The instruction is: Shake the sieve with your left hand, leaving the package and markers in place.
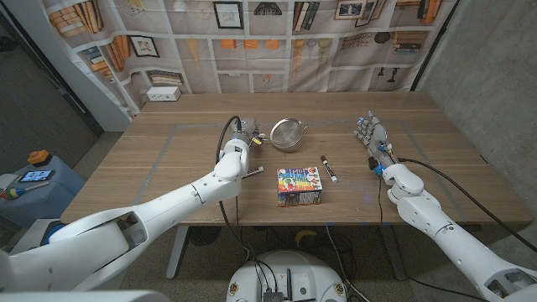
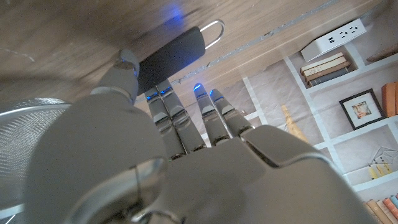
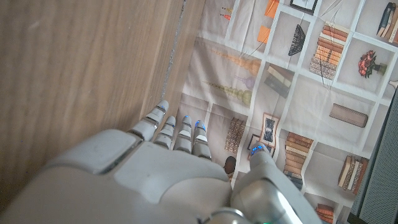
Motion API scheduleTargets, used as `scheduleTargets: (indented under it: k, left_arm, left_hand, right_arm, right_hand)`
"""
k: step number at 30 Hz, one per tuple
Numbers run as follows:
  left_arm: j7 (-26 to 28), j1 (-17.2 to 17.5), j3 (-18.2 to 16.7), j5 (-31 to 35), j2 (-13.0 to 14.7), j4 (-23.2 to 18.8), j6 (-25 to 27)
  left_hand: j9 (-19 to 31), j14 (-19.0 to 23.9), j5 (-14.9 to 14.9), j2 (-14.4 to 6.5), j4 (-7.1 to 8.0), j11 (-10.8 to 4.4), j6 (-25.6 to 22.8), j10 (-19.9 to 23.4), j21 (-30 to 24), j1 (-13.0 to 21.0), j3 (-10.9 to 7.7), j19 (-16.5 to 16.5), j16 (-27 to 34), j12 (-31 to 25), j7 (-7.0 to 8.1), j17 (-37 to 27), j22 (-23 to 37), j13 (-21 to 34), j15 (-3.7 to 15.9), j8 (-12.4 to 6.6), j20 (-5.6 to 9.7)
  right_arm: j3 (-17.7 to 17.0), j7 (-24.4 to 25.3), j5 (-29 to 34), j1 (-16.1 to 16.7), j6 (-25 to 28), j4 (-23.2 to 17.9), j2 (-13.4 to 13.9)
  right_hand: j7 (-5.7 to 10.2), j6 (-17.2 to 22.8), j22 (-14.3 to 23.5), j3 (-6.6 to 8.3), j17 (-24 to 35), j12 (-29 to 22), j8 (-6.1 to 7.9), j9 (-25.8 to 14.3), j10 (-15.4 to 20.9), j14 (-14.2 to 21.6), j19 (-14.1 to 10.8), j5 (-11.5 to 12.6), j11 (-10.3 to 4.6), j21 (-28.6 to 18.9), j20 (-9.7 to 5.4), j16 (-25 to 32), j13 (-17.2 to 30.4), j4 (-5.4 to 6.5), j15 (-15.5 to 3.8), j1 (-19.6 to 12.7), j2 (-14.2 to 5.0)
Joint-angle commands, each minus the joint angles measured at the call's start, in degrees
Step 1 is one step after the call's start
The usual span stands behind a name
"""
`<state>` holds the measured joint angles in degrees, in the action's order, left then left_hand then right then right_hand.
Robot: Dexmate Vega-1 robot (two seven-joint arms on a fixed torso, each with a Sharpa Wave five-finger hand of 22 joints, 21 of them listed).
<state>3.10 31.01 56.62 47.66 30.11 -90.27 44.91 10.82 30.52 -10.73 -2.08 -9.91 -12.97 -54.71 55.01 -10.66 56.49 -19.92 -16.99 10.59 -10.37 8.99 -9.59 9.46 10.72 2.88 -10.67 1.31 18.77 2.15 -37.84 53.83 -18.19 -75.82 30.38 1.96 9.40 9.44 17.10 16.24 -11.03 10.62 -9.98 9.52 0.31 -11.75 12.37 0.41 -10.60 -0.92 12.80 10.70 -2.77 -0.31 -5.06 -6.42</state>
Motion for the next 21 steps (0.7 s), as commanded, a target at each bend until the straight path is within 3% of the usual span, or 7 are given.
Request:
scheduleTargets:
  k: [1, 21]
  left_arm:
    - [-0.5, -0.1, 0.5, -1.8, 0.9, -1.3, 1.8]
    - [-3.1, -0.8, 1.3, -3.4, 2.2, -3.4, 3.4]
  left_hand:
    - [0.3, -0.1, -0.5, -1.1, 0.18, 0.1, -2.5, -1.5, -0.1, 1.4, 0.44, 0.2, -0.3, 0.1, 1.27, -0.1, 0.3, 0.1, 8.82, -0.19, -0.48]
    - [0.3, -3.4, -0.8, 0.8, 0.44, 0.21, 7.8, -11.9, 0.0, -1.0, 2.43, 2.0, -0.7, 0.4, 1.49, 0.0, 0.3, 0.2, 8.17, 0.54, -1.76]
  right_arm:
    - [0.4, -0.2, 0.2, -0.3, 0.1, -0.2, -0.1]
    - [0.4, 0.1, 0.3, 0.1, 0.4, -0.7, 0.0]
  right_hand:
    - [-0.17, 0.5, 0.2, 0.37, 0.2, -0.1, 0.13, -0.1, 0.2, 0.3, -0.3, -0.2, 0.18, -0.2, -0.1, 0.4, 0.1, 0.06, -0.07, -0.2, -0.56]
    - [-0.1, 0.4, 0.2, 0.42, 0.1, -0.1, 0.1, -0.1, 0.1, 0.3, -0.4, -0.2, 0.2, -0.3, 0.07, 0.4, 0.1, 0.0, -0.14, -0.2, -0.59]
